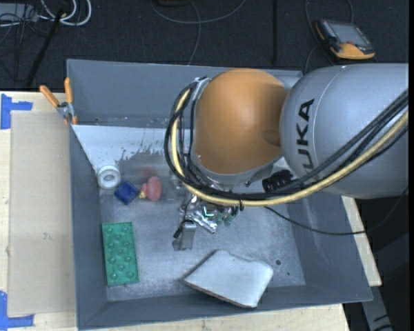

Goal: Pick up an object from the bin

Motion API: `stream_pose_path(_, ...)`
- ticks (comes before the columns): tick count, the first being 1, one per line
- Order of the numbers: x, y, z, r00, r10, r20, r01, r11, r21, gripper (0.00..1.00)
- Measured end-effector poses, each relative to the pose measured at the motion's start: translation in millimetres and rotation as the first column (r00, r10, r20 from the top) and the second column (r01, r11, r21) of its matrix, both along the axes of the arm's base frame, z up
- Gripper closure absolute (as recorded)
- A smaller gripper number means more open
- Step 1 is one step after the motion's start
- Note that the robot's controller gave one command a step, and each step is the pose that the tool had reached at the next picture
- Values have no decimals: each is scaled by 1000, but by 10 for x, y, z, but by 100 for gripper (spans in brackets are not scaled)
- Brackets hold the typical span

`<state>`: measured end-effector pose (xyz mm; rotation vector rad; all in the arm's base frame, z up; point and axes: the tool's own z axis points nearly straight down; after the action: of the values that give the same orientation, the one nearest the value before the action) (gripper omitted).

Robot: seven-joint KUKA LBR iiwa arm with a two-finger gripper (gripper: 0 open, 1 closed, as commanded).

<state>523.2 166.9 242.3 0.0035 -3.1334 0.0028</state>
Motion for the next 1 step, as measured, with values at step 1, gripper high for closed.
stream_pose_path(1,10,-924,-1773,1000,-18,1,18,1000,-1,0)
